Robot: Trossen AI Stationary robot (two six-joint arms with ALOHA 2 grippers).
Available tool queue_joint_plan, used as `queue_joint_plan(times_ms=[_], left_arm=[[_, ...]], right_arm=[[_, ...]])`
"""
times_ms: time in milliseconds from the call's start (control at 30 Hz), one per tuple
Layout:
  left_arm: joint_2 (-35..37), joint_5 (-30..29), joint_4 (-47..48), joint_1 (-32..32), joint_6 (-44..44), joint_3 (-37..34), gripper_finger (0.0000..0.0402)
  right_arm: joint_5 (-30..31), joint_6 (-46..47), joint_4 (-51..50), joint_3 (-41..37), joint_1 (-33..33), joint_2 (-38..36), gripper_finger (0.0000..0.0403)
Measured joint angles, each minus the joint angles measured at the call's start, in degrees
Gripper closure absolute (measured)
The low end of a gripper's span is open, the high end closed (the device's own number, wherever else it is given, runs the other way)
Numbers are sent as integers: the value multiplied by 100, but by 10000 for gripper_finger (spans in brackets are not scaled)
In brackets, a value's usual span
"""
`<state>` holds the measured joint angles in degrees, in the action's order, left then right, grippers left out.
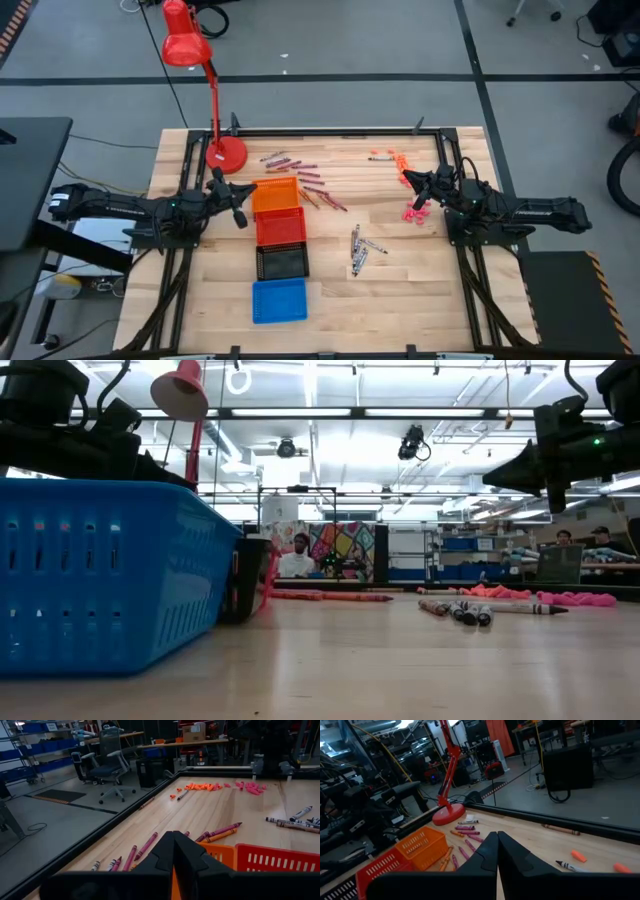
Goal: Sort crayons
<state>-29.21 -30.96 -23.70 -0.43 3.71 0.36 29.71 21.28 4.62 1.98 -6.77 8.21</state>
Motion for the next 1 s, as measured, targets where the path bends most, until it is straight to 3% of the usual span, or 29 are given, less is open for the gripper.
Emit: queue_joint_plan(times_ms=[567,800,1000], left_arm=[[0,0,-6,-2,-25,1,390],[0,0,-35,0,-1212,0,390],[0,0,-35,0,-1340,0,390]], right_arm=[[0,0,0,1,-2,1,391],[-1,-1,0,1,-1,1,391],[-1,0,0,0,-1,1,391]])
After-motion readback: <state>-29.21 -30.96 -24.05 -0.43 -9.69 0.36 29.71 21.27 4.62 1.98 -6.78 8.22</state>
